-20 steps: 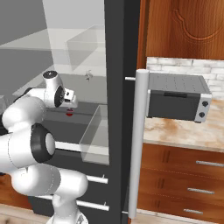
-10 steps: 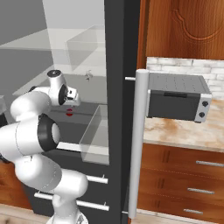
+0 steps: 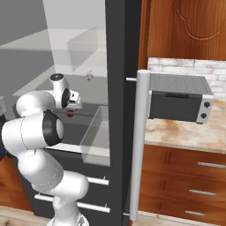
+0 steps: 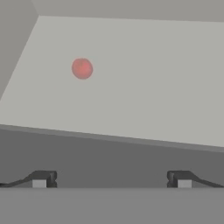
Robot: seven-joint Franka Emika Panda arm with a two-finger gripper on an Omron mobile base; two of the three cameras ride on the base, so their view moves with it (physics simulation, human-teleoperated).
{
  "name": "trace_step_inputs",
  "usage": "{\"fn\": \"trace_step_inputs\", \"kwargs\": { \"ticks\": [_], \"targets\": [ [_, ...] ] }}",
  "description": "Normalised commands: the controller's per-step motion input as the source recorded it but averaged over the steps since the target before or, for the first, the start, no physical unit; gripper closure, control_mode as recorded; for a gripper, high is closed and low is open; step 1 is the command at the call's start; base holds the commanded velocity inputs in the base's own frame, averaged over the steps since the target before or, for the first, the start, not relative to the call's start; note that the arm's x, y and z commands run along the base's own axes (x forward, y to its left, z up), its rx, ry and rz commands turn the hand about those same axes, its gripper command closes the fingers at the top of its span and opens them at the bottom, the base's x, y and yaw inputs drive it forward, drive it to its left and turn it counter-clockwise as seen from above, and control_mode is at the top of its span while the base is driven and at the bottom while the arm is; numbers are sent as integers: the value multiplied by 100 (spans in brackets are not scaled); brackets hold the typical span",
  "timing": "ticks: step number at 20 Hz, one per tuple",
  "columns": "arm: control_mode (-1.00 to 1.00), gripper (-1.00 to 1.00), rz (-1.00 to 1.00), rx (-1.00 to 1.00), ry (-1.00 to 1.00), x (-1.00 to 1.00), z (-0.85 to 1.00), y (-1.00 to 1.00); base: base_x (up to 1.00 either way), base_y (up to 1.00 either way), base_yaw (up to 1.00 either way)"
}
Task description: Fully open the fridge drawer.
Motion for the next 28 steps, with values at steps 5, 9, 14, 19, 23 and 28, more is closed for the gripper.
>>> {"fn": "trace_step_inputs", "kwargs": {
  "ticks": [5, 9, 14, 19, 23, 28],
  "targets": [
    [-100, -100, 0, 0, 0, 9, -17, 0, 0, 0, 0],
    [-100, -100, 0, 0, 0, 3, -19, 0, 0, 0, 0],
    [-100, -100, -3, 2, 0, 0, -19, -2, 0, 0, 0],
    [-100, -100, -7, 0, 2, -6, -23, -25, 0, 0, 0],
    [-100, -100, -3, 0, 0, -39, -18, -67, 0, 0, 0],
    [-100, -100, 0, 0, 0, -63, -3, -62, 0, 0, 0]
  ]
}}
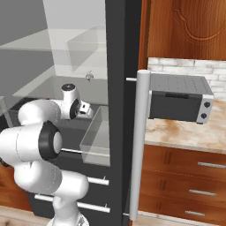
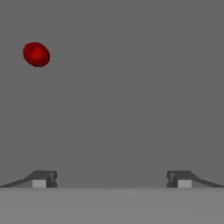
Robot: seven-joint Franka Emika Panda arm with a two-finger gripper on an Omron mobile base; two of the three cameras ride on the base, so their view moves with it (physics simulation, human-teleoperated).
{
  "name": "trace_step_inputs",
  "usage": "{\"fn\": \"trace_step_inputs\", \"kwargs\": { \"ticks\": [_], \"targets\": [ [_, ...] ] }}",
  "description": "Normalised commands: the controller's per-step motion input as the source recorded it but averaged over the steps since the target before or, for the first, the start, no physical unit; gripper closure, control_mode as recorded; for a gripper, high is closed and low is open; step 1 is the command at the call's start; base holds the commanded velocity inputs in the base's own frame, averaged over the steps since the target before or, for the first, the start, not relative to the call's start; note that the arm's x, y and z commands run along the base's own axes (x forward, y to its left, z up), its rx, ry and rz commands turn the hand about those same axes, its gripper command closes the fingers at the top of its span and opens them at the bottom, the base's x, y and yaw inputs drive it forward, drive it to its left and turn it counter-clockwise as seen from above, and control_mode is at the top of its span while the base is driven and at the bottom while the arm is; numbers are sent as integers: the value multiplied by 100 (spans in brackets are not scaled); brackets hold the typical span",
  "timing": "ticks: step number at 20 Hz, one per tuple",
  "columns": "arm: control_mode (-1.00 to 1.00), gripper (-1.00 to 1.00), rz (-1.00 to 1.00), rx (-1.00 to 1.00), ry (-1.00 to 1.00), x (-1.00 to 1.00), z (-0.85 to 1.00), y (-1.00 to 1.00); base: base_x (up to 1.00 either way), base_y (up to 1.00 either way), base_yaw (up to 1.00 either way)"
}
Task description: Fully open the fridge drawer.
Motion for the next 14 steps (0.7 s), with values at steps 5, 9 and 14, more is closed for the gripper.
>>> {"fn": "trace_step_inputs", "kwargs": {
  "ticks": [5, 9, 14],
  "targets": [
    [-100, -100, 0, 0, 0, -72, 0, -49, 0, 0, 0],
    [-100, -100, 0, 0, 0, -67, 0, -29, 0, 0, 0],
    [-100, -100, 0, 0, 0, -48, 0, -4, 0, 0, 0]
  ]
}}
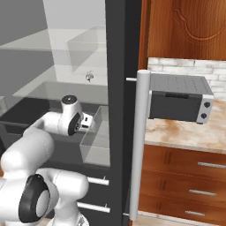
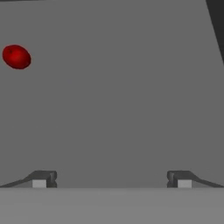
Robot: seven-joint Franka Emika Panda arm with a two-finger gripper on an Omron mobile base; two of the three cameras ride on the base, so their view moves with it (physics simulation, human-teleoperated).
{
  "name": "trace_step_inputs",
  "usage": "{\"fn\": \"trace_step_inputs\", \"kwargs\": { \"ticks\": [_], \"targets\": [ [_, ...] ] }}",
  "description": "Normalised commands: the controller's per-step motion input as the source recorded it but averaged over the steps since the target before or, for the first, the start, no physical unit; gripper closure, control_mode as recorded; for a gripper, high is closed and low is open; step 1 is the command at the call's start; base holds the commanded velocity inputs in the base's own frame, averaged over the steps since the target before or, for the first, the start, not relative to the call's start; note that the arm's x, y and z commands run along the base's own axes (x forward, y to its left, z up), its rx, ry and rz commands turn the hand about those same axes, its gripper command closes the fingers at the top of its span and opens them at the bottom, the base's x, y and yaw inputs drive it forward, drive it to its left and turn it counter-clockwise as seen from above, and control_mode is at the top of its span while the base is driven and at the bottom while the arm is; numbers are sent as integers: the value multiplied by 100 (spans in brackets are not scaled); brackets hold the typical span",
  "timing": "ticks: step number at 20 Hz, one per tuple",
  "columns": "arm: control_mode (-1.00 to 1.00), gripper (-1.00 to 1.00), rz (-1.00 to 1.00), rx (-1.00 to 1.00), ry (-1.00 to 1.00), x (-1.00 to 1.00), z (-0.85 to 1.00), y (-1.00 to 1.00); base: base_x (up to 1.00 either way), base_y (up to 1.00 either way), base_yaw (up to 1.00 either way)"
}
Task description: Fully open the fridge drawer.
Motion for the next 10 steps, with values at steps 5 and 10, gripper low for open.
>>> {"fn": "trace_step_inputs", "kwargs": {
  "ticks": [5, 10],
  "targets": [
    [-100, -100, -1, 0, 0, -30, 4, 0, 0, 0, 0],
    [-100, -100, -4, -1, 0, -18, 20, 0, 0, 0, 0]
  ]
}}
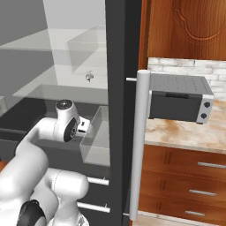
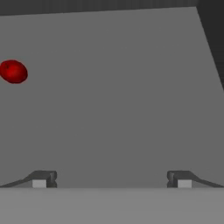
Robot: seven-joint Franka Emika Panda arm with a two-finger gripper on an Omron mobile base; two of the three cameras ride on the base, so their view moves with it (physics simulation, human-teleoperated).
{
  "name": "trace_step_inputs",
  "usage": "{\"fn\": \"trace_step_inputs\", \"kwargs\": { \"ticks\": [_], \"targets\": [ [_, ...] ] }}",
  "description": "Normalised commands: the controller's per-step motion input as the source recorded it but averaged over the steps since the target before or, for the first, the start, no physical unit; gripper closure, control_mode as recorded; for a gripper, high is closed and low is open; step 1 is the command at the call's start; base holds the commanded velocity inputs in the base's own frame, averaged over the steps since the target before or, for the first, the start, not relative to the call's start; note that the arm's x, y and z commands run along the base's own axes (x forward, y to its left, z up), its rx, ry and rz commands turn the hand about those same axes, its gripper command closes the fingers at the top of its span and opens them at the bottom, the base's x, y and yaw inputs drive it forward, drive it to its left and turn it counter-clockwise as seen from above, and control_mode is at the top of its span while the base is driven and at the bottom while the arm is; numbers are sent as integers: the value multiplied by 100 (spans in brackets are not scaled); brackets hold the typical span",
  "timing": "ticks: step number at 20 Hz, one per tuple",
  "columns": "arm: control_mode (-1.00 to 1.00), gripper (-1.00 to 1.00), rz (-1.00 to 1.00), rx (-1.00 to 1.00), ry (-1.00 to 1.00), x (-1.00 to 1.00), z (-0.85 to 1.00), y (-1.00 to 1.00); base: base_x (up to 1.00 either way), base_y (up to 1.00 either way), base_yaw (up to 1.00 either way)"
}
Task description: Fully open the fridge drawer.
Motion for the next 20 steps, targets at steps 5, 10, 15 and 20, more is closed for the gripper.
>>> {"fn": "trace_step_inputs", "kwargs": {
  "ticks": [5, 10, 15, 20],
  "targets": [
    [-100, -100, -4, -2, 0, -25, 22, 0, 0, 0, 0],
    [-100, -100, -4, -4, 0, -55, 6, -9, 0, 0, 0],
    [-100, -100, -3, -4, 0, -64, 1, -16, 0, 0, 0],
    [-100, -100, -3, -5, 0, -62, 0, -17, 0, 0, 0]
  ]
}}
